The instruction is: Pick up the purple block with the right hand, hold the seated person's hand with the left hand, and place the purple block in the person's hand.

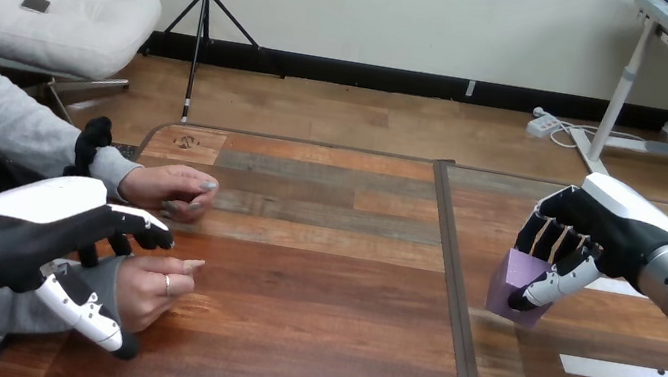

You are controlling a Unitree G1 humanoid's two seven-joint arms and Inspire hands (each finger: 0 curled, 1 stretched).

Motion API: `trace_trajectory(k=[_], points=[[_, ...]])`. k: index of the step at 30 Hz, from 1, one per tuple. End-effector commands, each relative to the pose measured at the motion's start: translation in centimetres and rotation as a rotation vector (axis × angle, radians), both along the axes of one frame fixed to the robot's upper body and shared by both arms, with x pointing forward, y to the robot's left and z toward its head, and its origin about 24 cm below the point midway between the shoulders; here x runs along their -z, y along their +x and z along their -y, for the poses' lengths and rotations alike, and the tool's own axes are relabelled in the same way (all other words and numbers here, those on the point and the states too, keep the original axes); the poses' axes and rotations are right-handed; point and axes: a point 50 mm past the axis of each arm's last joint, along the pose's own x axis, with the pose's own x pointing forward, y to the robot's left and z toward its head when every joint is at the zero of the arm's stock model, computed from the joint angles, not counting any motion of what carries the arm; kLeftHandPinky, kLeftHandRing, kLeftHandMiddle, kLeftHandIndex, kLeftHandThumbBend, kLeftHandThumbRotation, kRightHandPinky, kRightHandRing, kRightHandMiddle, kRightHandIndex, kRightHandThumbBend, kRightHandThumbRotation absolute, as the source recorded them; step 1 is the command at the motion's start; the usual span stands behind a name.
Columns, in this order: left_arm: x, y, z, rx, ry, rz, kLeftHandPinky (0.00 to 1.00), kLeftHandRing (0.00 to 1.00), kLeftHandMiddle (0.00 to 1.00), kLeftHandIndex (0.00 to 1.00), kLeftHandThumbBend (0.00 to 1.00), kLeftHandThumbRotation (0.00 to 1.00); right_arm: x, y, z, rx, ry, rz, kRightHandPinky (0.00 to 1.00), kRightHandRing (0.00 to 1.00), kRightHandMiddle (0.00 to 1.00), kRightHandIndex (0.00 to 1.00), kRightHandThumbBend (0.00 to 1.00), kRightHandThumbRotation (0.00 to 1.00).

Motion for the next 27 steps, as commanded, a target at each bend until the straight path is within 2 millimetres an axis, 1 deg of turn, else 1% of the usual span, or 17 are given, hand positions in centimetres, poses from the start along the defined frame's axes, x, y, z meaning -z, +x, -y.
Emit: trace_trajectory(k=[1,10,21,27], points=[[-0.8,0.6,-0.2,-0.005,0.062,0.006,0.69,0.83,0.86,0.85,1.0,0.32,-2.9,0.9,0.3,0.008,0.023,0.118,0.41,0.45,0.49,0.47,0.76,0.0],[-0.2,0.5,-0.5,-0.019,0.121,0.042,0.71,0.83,0.86,0.85,1.0,0.35,-2.6,0.8,0.2,0.001,0.034,0.112,0.41,0.45,0.48,0.47,0.76,0.0],[0.6,0.4,-0.8,-0.034,0.19,0.122,0.72,0.81,0.85,0.84,1.0,0.36,-2.3,0.7,0.1,-0.001,0.05,0.096,0.4,0.44,0.47,0.47,0.74,0.0],[1.3,0.4,-1.1,-0.042,0.201,0.16,0.73,0.81,0.84,0.83,1.0,0.36,-2.2,0.6,0.1,-0.001,0.05,0.093,0.4,0.43,0.46,0.47,0.74,0.0]])
